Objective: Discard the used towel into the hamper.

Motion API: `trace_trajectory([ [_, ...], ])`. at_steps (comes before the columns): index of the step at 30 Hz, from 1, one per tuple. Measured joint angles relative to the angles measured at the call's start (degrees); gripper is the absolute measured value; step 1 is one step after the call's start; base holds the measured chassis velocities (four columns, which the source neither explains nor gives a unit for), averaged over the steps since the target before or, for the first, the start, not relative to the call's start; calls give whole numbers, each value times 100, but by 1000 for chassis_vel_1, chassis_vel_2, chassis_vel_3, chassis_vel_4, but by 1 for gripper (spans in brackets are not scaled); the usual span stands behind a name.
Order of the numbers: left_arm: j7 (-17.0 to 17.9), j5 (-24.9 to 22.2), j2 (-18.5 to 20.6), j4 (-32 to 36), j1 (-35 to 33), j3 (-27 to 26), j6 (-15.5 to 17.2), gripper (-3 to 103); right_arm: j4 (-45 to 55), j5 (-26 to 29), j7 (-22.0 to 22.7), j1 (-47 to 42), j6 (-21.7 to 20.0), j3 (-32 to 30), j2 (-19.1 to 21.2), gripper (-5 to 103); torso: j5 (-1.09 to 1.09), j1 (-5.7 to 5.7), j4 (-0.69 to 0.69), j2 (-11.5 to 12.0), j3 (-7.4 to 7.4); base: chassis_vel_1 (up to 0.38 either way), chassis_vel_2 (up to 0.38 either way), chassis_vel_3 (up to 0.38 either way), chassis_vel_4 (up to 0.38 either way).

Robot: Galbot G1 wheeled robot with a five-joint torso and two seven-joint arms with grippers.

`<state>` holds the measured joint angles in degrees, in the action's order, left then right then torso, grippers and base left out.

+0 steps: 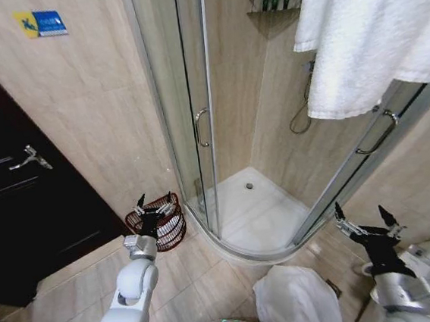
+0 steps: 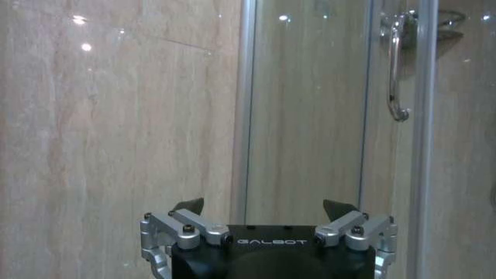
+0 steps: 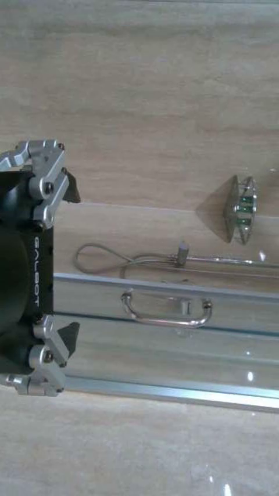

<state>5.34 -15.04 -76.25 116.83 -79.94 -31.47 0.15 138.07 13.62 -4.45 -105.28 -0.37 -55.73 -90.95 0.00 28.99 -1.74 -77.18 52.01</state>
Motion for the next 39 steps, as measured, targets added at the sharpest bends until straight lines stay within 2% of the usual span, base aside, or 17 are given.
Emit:
trace_trajectory([
  [23, -25, 150, 41, 0, 22, -11, 41, 100, 10, -25, -16, -10, 29, 10, -27, 100, -1, 0, 0, 0, 0, 22, -64, -63, 27],
  [28, 12, 125, 27, -12, 21, 18, -111, 100, 13, -26, -16, -13, 29, 8, -17, 100, 0, 0, 3, 0, 0, 0, -104, -100, -10],
  [39, 38, 113, -5, -2, -90, 2, -183, 100, 8, -26, -36, -67, 111, 14, -49, 100, 0, 1, 0, 0, 0, 20, -21, -24, 21],
])
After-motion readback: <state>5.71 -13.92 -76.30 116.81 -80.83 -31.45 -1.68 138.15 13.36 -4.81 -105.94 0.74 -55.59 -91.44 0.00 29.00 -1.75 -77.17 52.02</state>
